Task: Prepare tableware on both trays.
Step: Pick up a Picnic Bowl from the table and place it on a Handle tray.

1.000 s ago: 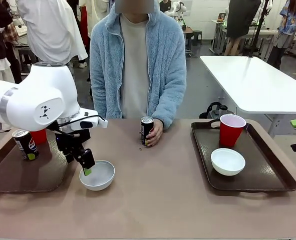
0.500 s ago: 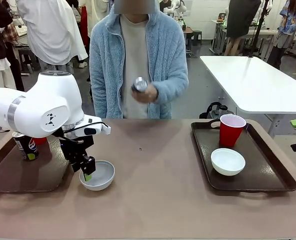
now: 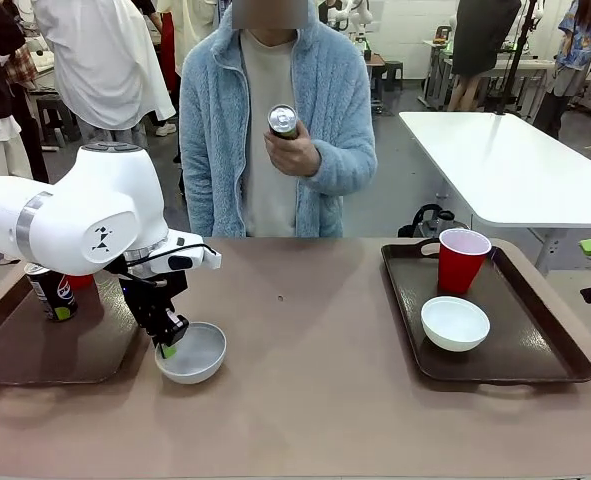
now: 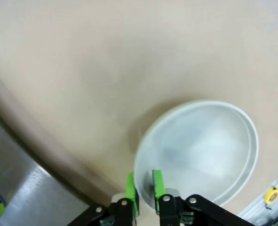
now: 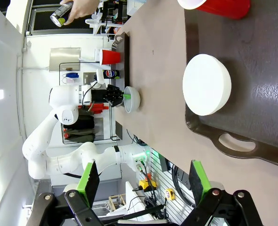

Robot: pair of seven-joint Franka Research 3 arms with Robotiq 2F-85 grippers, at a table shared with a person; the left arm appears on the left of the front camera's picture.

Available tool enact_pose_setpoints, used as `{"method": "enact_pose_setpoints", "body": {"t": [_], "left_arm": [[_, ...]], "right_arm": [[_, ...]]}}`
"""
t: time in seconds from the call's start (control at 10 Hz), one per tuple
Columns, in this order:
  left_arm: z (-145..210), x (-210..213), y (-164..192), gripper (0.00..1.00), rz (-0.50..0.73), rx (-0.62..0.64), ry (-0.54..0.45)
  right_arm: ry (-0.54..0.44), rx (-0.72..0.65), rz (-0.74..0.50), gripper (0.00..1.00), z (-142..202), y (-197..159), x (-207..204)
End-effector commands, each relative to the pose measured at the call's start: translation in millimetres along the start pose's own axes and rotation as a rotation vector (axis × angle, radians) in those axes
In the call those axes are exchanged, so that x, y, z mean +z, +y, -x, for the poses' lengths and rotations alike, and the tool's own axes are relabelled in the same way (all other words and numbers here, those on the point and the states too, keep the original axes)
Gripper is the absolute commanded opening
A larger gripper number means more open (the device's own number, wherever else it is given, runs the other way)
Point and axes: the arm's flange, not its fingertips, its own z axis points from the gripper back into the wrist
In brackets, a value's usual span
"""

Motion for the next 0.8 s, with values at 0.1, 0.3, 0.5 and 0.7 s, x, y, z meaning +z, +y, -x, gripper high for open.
{"method": "enact_pose_setpoints", "body": {"t": [0.1,0.3,0.5,0.7], "left_arm": [[7.2,16.4,3.1,0.0,0.013,-0.001,-0.006],[29.9,68.7,3.9,0.0,0.079,0.042,0.011],[57.9,122.5,13.3,0.0,0.073,0.155,-0.052],[78.8,144.5,26.7,0.0,0.06,0.221,-0.062]], "right_arm": [[-0.013,0.02,-0.028,1.0,-1.0,-0.5,0.0],[-0.013,0.02,-0.028,1.0,-1.0,-0.5,0.0],[-0.013,0.02,-0.028,1.0,-1.0,-0.5,0.0],[-0.013,0.02,-0.028,1.0,-1.0,-0.5,0.0]]}}
